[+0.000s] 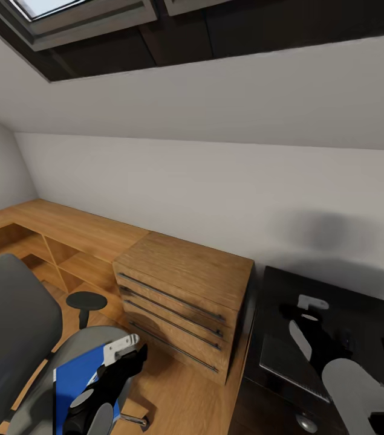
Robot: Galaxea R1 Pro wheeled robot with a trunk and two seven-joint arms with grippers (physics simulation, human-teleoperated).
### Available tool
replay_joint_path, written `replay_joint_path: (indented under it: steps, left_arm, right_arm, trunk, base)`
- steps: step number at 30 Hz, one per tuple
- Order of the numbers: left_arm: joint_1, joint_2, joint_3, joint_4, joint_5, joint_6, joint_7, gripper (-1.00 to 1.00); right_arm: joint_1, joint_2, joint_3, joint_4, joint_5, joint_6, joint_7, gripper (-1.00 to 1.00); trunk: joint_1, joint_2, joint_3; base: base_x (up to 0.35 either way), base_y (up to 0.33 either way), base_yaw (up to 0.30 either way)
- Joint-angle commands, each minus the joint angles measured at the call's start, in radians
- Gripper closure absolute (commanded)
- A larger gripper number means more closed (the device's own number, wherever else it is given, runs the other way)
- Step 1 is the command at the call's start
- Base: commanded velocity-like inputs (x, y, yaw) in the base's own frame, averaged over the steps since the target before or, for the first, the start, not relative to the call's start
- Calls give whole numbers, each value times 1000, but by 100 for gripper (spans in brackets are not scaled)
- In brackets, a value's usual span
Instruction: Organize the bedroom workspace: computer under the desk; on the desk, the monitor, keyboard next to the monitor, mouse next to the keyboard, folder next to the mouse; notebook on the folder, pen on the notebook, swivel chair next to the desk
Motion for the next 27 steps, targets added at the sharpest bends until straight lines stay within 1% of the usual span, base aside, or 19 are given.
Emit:
replay_joint_path:
  steps: [1, 4, 7, 9, 10, 11, 13, 20, 27]
  left_arm:
    - [-1, 0, -1, -2, 10, 2, 10, -100]
    - [0, 0, -1, -4, 11, 2, 10, -100]
    - [0, 0, -2, -7, 11, 2, 9, -100]
    - [0, 0, -2, -10, 11, 2, 9, -100]
    - [0, 0, -2, -10, 11, 2, 9, -100]
    - [0, 0, -2, -11, 11, 2, 8, -100]
    - [0, -1, -2, -12, 11, 2, 8, -100]
    - [0, -1, -2, -18, 11, 3, 7, -100]
    - [-1, -1, -2, -20, 11, 3, 7, -100]
  right_arm:
    - [-15, -4, 0, 26, -4, 0, 9, -100]
    - [-54, -12, -2, 103, -5, -14, 43, -100]
    - [-69, -17, -3, 134, -5, -17, 55, -100]
    - [-77, -26, -5, 152, -8, -15, 62, -100]
    - [-79, -30, -7, 156, -11, -13, 63, -100]
    - [-83, -37, -11, 164, -23, -4, 64, -100]
    - [-87, -41, -15, 169, -41, 14, 65, -100]
    - [-95, -48, -20, 172, -114, 124, 66, -100]
    - [-99, -49, -23, 171, -135, 155, 65, -100]
  trunk:
    - [0, -1, -1]
    - [0, -1, -1]
    - [0, -1, -1]
    - [0, -1, -1]
    - [4, -8, -4]
    - [8, -15, -8]
    - [15, -29, -14]
    - [42, -78, -36]
    - [69, -127, -58]
  base:
    - [0, 0, 0]
    - [0, 0, 0]
    - [0, 0, 0]
    - [0, 0, 0]
    - [0, 0, 0]
    - [0, 0, 0]
    - [0, 0, 0]
    - [0, 0, 0]
    - [0, 0, 0]
